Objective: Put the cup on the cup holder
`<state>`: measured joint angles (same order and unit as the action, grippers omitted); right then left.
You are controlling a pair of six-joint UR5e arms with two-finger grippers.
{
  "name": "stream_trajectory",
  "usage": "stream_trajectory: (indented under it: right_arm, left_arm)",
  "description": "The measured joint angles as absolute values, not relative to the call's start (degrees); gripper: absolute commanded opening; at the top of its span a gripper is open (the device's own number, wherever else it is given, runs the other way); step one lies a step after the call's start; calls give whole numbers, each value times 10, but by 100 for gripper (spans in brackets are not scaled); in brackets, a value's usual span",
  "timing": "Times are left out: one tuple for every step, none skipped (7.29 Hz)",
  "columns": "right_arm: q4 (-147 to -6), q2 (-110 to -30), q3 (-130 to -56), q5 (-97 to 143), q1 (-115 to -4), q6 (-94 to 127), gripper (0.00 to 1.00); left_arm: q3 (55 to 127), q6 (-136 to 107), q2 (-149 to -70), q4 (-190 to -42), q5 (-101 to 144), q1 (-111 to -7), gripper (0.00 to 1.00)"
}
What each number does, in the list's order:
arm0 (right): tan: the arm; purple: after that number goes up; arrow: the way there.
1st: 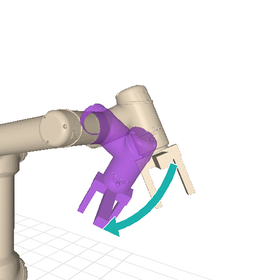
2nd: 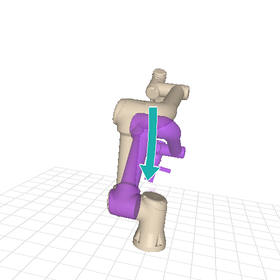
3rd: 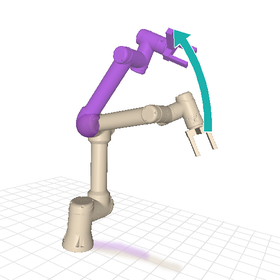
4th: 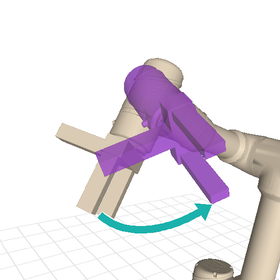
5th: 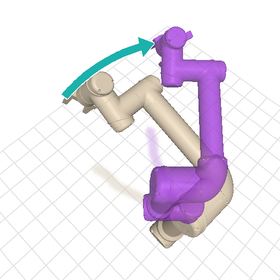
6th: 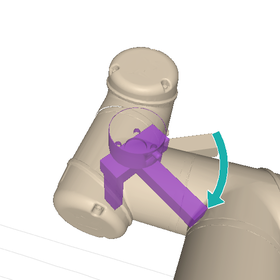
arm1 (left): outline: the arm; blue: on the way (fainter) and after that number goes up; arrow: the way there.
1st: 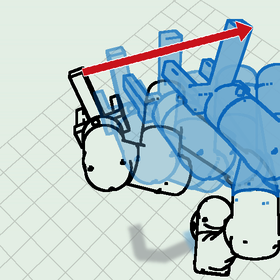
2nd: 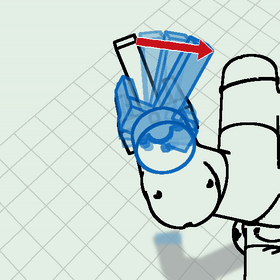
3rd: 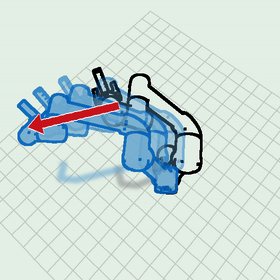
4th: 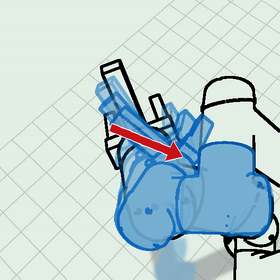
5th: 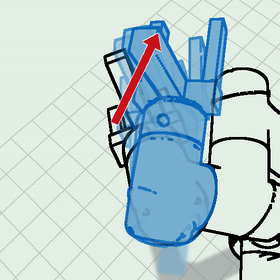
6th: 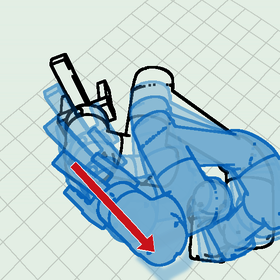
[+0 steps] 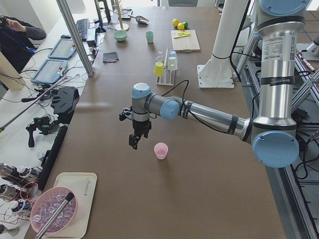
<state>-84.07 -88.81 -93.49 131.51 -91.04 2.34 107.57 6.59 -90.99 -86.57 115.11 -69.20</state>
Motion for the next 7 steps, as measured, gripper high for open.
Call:
stream_trajectory:
  right_arm:
    - [-861,-883,-948,1315,-897,21,100]
    - [-887,-880,-969,1313,-887,17,100]
    - [-902,-881,-992,1311,-880,15,100]
    - [-913,-883,-1019,1310,-870,13,100]
    - [-933,-882,-1044,1309,-858,12,100]
    - [-954,-879,-1062,1303,-843,10,100]
    - [-977,-874,-1077,1293,-829,9,100]
  left_arm:
    - [1076,115,-967,-771,1115,-677,99]
    - [1071,146,-1017,-686,1077,-651,99]
    - [1066,160,-1050,-629,1044,-616,99]
    - [1064,165,-1065,-587,1008,-574,99]
    - [1063,166,-1074,-550,978,-532,99]
    - [1059,166,-1080,-523,961,-498,99]
    - [1053,167,-1079,-511,945,-470,99]
